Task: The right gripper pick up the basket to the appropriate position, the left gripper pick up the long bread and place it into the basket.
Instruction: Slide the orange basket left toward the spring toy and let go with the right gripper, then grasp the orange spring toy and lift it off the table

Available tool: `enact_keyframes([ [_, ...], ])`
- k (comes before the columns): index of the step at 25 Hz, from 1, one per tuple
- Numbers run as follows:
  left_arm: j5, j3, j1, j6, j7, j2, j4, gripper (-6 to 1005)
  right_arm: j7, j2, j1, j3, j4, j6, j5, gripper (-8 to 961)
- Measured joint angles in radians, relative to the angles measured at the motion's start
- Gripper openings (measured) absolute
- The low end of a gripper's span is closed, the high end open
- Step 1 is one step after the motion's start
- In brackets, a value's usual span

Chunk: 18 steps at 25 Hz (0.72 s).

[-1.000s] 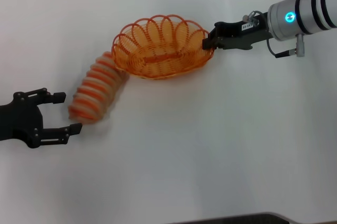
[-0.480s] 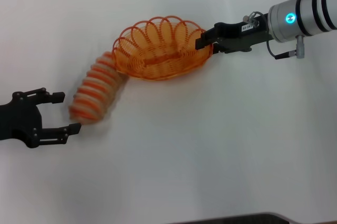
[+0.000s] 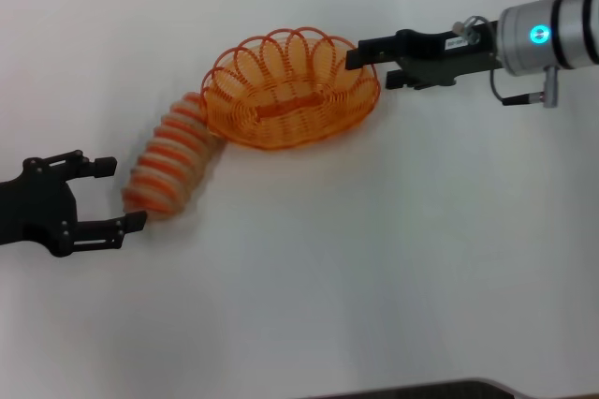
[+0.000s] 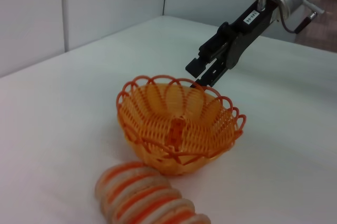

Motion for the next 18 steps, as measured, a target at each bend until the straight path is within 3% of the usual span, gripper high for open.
enact_keyframes([
  [3, -0.001, -0.018, -0.002, -0.001, 0.000, -0.007, -0.003, 857, -0.020, 0.000, -0.017, 0.000, -0.017, -0.011, 0.019, 736],
  [8, -0.001, -0.060, -0.010, 0.000, -0.001, -0.019, -0.007, 857, -0.101, -0.004, -0.066, 0.002, -0.042, -0.040, 0.103, 942],
  [13, -0.004, -0.098, -0.014, 0.017, -0.002, -0.024, -0.015, 856, -0.270, -0.010, -0.145, 0.023, -0.063, -0.077, 0.235, 939],
  [18, -0.023, -0.135, -0.013, 0.045, -0.003, -0.015, -0.040, 856, -0.525, -0.011, -0.250, 0.083, -0.103, -0.141, 0.360, 936],
])
